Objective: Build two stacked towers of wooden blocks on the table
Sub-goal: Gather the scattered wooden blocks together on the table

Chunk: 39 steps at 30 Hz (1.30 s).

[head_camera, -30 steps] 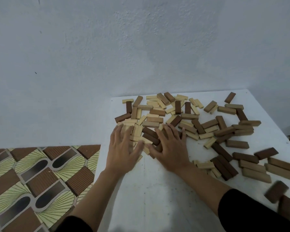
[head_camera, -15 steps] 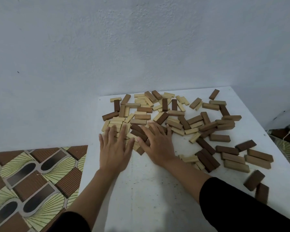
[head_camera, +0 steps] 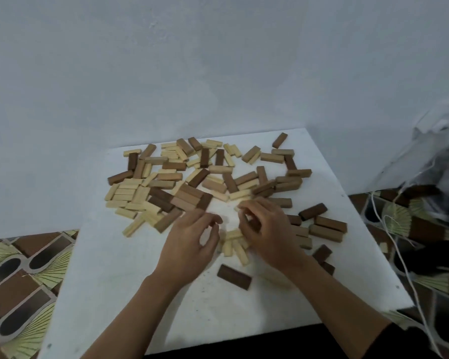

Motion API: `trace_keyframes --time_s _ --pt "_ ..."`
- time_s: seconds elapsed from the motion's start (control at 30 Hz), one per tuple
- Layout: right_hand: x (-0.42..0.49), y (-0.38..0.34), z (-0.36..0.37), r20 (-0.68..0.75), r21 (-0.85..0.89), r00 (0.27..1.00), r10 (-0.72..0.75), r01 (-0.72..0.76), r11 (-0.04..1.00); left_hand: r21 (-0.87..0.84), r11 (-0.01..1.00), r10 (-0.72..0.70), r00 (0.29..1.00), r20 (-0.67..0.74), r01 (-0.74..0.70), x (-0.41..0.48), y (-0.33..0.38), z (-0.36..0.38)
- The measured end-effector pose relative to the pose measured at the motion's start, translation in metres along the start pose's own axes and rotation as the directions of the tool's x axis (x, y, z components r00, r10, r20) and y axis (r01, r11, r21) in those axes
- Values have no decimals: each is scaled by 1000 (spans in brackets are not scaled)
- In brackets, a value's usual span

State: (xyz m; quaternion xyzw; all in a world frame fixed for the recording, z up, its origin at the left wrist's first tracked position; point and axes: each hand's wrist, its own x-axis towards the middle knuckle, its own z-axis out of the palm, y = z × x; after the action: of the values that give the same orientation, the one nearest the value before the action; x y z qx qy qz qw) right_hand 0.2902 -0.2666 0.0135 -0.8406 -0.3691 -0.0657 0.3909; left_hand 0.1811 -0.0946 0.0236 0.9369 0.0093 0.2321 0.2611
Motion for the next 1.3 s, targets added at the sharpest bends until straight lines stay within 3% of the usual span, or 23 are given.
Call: trace_keyframes --time_s 0.13,0.23,0.43,0.57,0.73,1.3 --pt "-54 37 -47 -99 -137 994 45 -59 989 29 999 -25 995 101 22 -18 38 34" --pt "-86 52 -74 -125 -250 986 112 -141 958 182 982 -90 977 194 54 -32 59 52" --pt "-120 54 -91 31 -386 942 334 -297 873 288 952 -185 948 258 107 -58 69 69" --pt "-131 52 -79 178 -436 907 381 -274 857 317 944 -182 951 249 98 -66 72 78" --pt "-124 53 -66 207 -526 883 421 -262 809 383 918 -207 949 239 104 -66 66 83" --pt "-64 75 -53 125 -501 881 456 -341 796 453 889 -197 945 262 60 0 26 86"
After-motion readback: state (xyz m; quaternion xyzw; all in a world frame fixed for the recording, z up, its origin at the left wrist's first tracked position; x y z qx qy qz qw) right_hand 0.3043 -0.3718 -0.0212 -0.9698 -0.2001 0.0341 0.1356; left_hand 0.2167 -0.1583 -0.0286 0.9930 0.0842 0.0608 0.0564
